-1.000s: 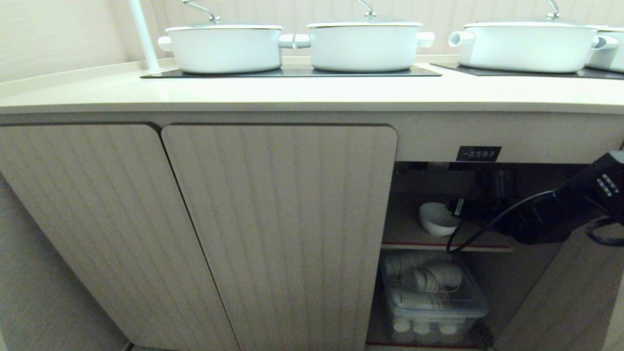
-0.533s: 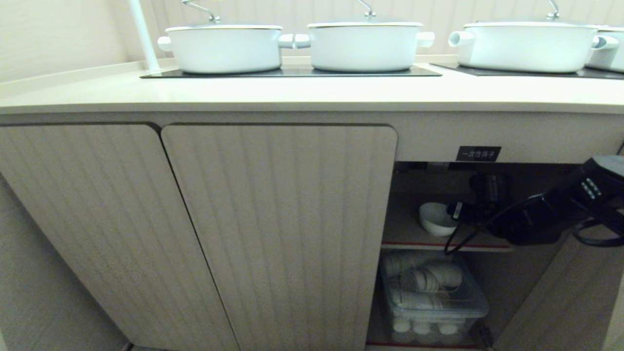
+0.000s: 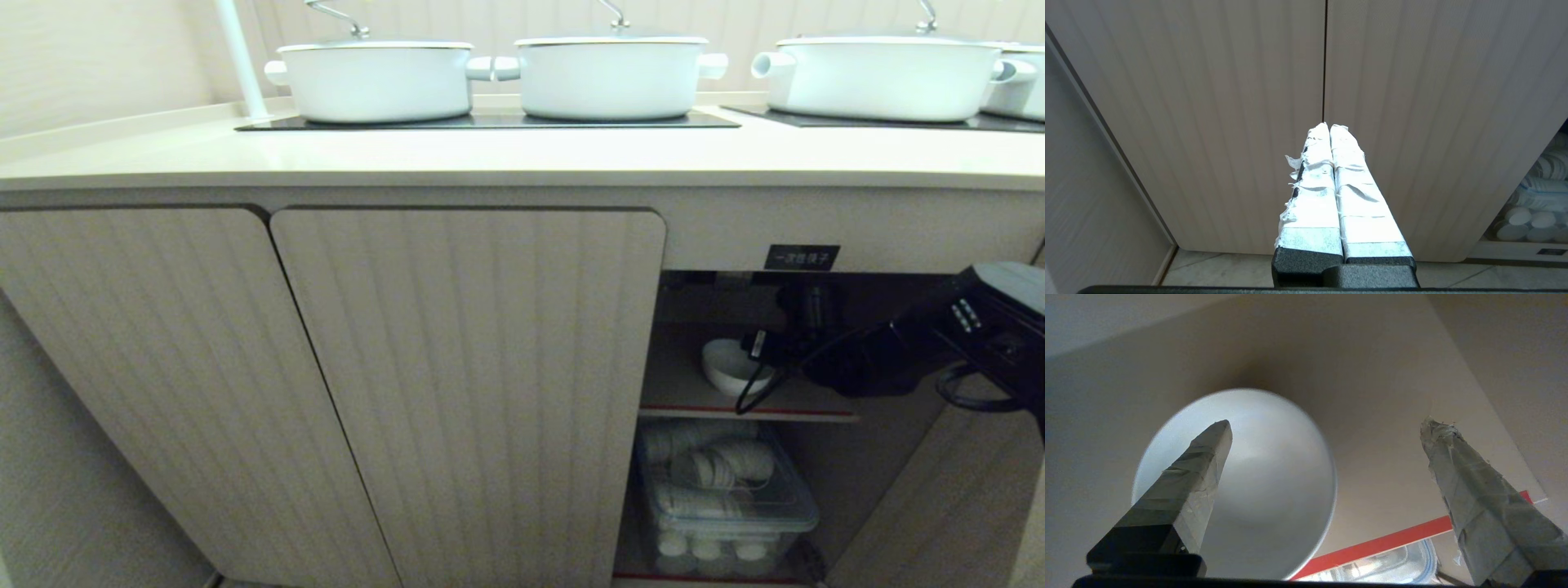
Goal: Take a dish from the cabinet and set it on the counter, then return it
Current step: Take the bowl from the cabinet
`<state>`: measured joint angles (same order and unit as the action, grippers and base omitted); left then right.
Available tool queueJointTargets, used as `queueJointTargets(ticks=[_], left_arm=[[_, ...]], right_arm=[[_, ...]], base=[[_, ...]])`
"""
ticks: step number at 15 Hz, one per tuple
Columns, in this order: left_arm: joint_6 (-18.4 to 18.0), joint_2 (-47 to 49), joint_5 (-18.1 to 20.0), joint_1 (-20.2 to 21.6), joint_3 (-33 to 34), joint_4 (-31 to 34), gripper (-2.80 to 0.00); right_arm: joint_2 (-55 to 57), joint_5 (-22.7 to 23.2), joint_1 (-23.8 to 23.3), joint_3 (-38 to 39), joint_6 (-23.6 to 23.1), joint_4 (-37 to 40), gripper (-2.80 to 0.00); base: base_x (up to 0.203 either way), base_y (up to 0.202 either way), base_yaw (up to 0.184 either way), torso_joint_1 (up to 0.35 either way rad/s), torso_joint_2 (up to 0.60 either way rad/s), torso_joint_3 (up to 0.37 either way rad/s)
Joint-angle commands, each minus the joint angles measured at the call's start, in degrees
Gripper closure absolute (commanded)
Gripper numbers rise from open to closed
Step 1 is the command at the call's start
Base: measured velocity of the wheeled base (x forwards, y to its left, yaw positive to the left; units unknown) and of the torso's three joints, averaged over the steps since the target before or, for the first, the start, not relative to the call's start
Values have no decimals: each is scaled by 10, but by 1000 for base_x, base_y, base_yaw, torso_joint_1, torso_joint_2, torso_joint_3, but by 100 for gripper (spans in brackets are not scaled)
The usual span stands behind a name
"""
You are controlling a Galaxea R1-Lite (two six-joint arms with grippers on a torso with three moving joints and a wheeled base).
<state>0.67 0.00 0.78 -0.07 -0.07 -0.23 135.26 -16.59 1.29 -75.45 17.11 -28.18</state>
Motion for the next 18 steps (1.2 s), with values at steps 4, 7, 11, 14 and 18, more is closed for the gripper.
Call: queueJointTargets(ticks=[4,7,11,14,18], left_arm=[[0,0,0,0,0,0,0],[0,0,0,0,1,0,0],[0,0,0,0,0,0,0],[0,0,0,1,0,0,0],[0,0,0,0,0,0,0]], right_arm=[[23,-2,0,-49,0,42,-280],[35,-2,0,-58,-5,48,-280],[45,-4,0,-58,-8,44,-280],[57,-16,-1,-62,-8,40,-280],[77,-21,0,-98,-9,40,-280]], base=[[0,0,0,0,0,0],[0,0,0,0,0,0],[0,0,0,0,0,0],[0,0,0,0,0,0],[0,0,0,0,0,0]])
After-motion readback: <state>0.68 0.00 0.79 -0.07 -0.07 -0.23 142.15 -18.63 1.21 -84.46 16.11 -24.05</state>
